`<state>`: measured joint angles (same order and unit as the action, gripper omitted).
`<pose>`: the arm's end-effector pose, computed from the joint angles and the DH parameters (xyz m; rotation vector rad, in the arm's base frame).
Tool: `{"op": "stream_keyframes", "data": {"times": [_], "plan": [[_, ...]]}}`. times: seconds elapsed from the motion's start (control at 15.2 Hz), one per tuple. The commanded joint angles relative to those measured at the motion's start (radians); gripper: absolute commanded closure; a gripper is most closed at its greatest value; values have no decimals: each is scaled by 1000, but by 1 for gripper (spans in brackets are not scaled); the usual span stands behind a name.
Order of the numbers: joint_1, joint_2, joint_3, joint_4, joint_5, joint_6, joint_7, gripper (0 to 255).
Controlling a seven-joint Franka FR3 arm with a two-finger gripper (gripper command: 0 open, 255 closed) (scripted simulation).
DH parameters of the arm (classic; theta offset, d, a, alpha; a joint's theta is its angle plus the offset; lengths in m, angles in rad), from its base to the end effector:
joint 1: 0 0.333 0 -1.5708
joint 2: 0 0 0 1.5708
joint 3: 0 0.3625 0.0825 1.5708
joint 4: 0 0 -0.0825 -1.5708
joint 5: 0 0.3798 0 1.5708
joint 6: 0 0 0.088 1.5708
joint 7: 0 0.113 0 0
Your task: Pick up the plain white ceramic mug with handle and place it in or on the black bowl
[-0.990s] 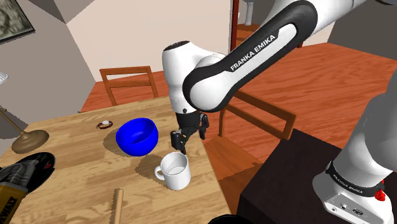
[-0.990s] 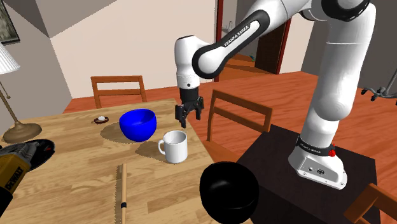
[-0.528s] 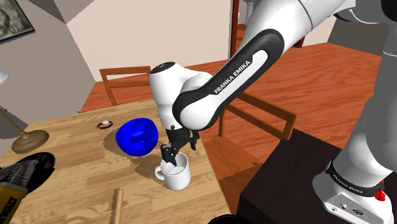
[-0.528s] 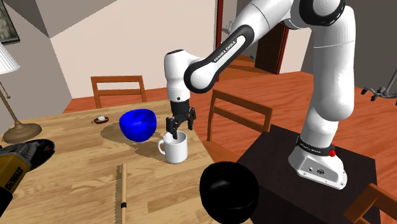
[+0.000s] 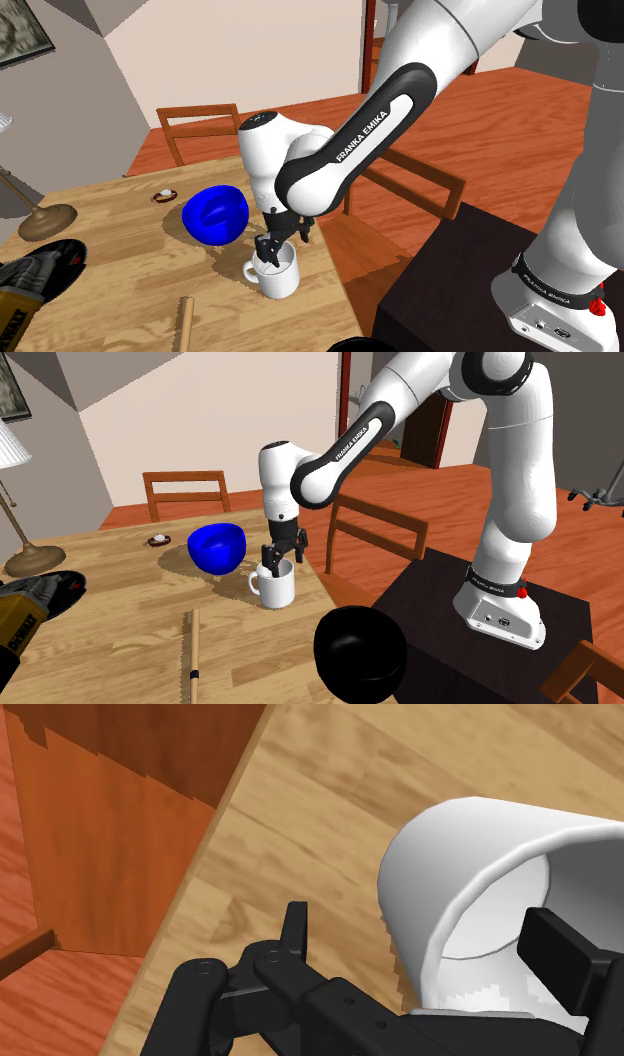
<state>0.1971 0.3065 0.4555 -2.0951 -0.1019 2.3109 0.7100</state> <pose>0.4706 0.3442 0.3254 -3.1271 0.0016 0.1271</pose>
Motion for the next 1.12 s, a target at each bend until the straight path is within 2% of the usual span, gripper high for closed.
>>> {"op": "stream_keyframes", "data": {"times": [0.0,0.2,0.26,0.86,1.06], "plan": [[0,0,0,-1,0,1,0,0],[0,0,0,0,0,1,0,0],[0,0,0,0,0,1,0,255],[0,0,0,-1,0,1,0,255],[-6,-28,7,8,17,-33,-10,255]]}}
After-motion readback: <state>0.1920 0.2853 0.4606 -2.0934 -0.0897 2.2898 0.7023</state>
